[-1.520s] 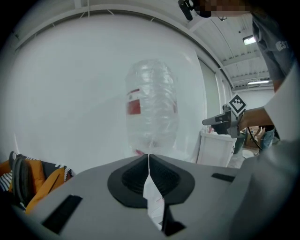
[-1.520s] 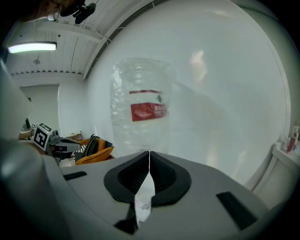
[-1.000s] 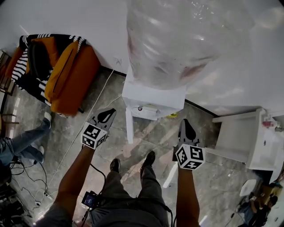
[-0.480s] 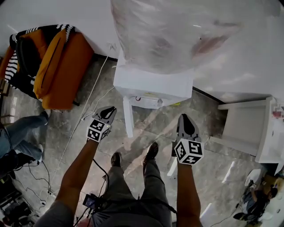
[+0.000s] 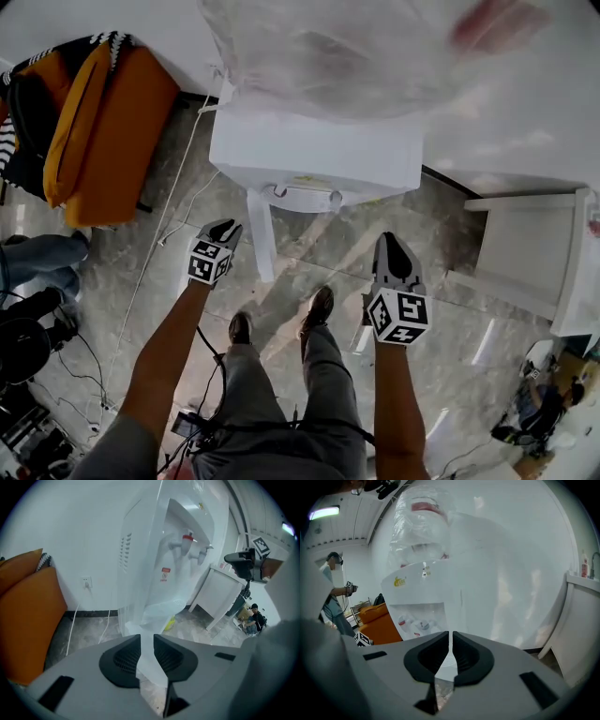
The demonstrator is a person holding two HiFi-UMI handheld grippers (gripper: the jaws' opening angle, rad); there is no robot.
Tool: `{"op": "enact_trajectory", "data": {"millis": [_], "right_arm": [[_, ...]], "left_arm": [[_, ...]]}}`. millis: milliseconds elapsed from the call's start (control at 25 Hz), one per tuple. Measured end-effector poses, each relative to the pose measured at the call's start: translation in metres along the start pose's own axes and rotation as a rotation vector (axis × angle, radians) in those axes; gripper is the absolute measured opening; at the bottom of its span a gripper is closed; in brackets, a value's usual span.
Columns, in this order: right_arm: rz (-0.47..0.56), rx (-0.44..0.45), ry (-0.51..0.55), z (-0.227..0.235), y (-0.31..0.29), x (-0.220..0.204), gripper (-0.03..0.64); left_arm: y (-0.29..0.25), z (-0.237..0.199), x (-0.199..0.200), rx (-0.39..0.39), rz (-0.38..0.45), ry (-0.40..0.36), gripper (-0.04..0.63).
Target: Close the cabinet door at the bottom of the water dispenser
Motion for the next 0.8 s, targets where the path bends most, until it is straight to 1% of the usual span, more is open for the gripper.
{"op": "enact_trajectory", "data": {"millis": [160,320,600,800], "right_arm": [[-0.016,-0.01,0.003,0.006,-0.005,-0.02,0.028],[-0.028,-0.02,0.005,0.013,-0.011,-0.036,0.028],[-0.044,-0.036,0.0,0.023,-0.02,-0.055,0.028],[-0.048,-0.044,-0.009,0.029,-0.024,-0.059,0.028]], "left_arm": [[-0.023,-0.002,-0.032,-0.006,-0.044,0.026,0.078],[-0.041,-0.001,-0.051,-0.023,-0.063,0.049,0.078],[-0.068,0.012,-0.064,-0.068,-0.071,0.079,0.077],[-0.072,0.023,-0.06,-0.122,-0.037,0.139,0.044]]}}
Point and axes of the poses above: the fingertips, and each gripper's own axes: y backward along the fingers, z to its right, x out of its top, the point moved 1 cm from there along y, backward along the fingers, and after that the axes turned 4 degrees about -y, right-handed, at the moved point
